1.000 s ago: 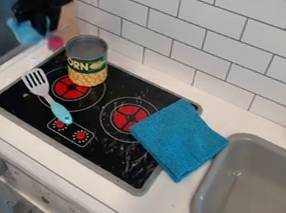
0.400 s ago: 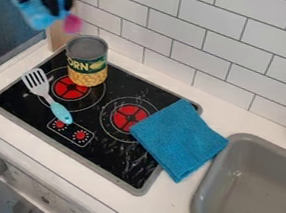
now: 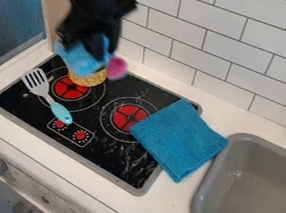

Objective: Placed the blue stuffed toy in the middle part of the stove

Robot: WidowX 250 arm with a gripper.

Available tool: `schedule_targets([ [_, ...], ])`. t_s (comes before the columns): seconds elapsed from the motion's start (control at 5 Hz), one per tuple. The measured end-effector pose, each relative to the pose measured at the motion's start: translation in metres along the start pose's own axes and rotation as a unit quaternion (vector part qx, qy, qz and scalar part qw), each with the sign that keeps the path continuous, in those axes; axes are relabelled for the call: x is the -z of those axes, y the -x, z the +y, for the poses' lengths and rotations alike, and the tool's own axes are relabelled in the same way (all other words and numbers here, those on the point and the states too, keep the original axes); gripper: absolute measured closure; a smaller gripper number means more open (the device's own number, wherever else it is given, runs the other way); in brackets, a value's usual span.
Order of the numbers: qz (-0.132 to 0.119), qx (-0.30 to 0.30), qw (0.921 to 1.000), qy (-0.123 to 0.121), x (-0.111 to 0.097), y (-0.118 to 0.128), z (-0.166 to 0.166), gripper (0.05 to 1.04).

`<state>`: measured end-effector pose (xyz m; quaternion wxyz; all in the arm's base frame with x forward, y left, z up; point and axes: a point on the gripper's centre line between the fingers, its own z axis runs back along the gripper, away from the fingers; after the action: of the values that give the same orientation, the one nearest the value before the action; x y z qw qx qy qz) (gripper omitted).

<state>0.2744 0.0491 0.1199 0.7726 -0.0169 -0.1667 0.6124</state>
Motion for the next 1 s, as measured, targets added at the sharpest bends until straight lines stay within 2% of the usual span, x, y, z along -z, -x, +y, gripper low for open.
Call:
schedule_targets([
  [0.2,0.028,-0.010,0.9992,-0.027,0.033,0.013,0.003,0.891],
  [0.6,0.026,-0.015,0.9974,-0.066,0.082,0.017,0.001,0.891],
  [1.0,0.027,-0.016,0.9953,-0.091,0.104,0.024,0.005,0.891],
])
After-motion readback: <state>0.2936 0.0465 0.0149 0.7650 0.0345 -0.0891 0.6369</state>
